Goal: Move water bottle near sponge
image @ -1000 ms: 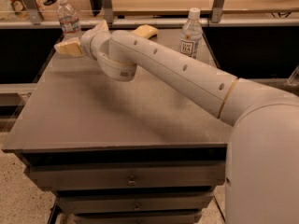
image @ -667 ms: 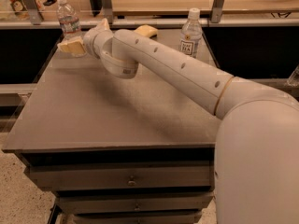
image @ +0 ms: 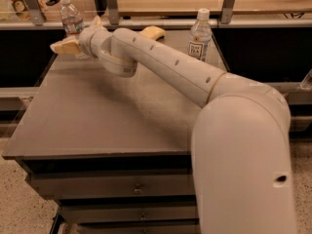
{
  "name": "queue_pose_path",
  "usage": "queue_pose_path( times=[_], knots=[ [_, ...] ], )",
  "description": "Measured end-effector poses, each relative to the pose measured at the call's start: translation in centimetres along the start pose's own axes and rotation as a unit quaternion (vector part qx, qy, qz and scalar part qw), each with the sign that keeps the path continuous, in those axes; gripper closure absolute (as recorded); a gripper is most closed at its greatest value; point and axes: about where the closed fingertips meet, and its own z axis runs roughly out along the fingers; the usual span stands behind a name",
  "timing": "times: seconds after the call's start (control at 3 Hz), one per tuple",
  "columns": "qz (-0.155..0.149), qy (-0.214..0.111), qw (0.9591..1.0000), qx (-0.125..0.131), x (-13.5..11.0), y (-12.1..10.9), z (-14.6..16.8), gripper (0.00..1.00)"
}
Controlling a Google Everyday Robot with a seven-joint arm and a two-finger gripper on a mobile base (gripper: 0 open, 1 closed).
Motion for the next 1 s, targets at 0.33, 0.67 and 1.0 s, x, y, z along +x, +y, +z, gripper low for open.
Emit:
queue_pose_path(
  times=[0.33, 0.67, 1.0],
  knots=[
    [0.006, -0.002, 0.9999, -0.011, 0.6, 0.3, 1.9, 0.19],
    [0.013, -0.011, 0.9998, -0.011, 0.8, -0.5, 3.2, 0.41],
    [0.010, -0.015, 0.9998, -0.001, 0.6, -1.3, 3.8, 0.65]
  ],
)
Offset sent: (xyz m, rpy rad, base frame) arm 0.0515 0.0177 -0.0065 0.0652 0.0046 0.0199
